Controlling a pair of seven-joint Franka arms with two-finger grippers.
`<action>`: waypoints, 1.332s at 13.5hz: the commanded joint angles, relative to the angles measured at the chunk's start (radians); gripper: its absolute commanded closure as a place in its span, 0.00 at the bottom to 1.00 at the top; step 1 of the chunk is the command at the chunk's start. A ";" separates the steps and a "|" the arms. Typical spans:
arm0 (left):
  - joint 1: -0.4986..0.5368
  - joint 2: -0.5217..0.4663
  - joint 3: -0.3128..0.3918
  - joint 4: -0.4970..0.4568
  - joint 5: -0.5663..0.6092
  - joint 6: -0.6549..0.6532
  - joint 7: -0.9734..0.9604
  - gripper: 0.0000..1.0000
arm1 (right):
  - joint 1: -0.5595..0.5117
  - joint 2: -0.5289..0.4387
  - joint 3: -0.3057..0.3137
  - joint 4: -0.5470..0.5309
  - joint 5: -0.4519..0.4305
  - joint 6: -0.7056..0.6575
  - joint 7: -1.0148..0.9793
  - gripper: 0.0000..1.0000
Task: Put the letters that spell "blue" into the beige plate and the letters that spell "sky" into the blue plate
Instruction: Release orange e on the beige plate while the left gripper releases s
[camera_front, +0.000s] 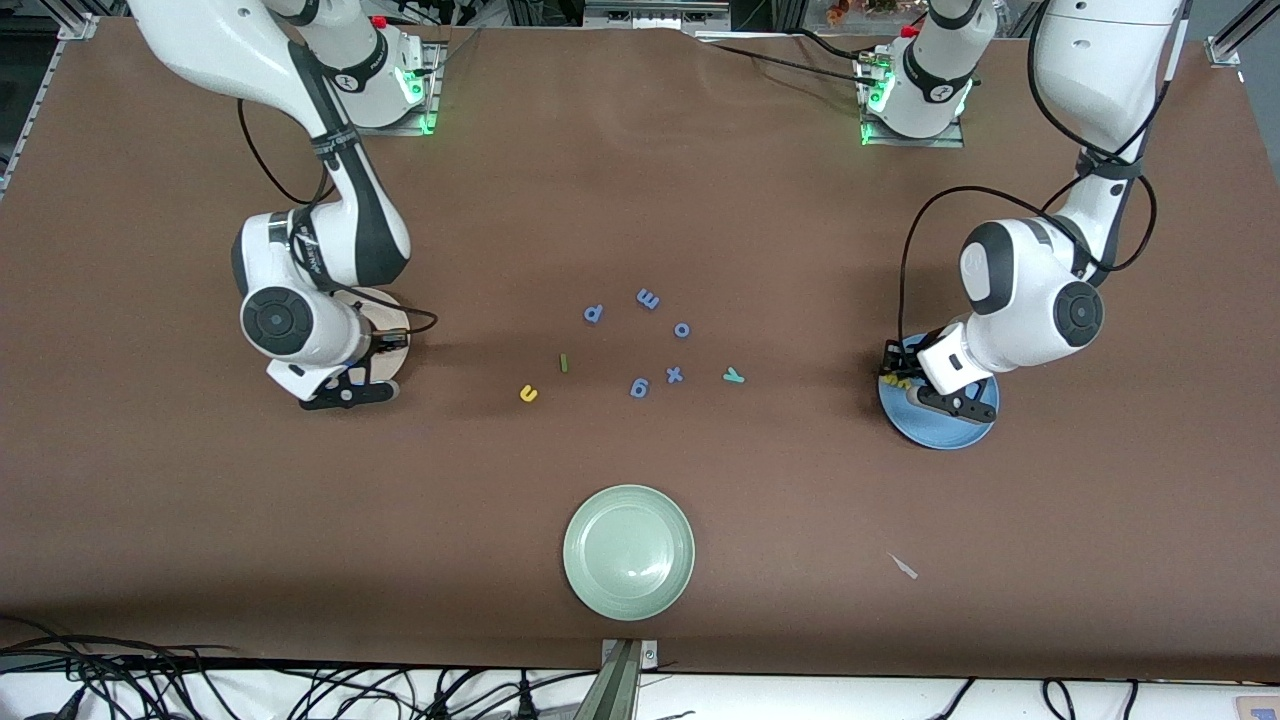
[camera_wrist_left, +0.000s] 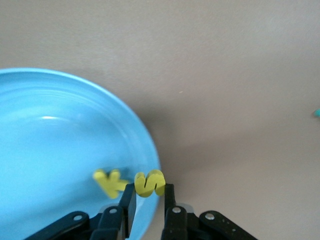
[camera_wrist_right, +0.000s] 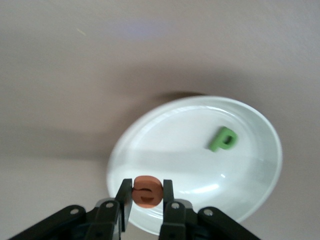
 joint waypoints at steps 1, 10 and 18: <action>0.003 -0.012 0.043 -0.013 0.036 -0.014 0.109 0.75 | 0.004 0.004 -0.010 -0.002 -0.019 -0.029 -0.008 0.46; -0.008 -0.004 0.063 0.002 0.027 -0.009 0.158 0.59 | 0.128 0.077 0.009 0.164 0.054 -0.012 0.382 0.00; -0.273 0.057 0.009 0.096 0.025 0.032 -0.446 0.57 | 0.186 0.232 0.028 0.348 0.212 0.017 0.665 0.00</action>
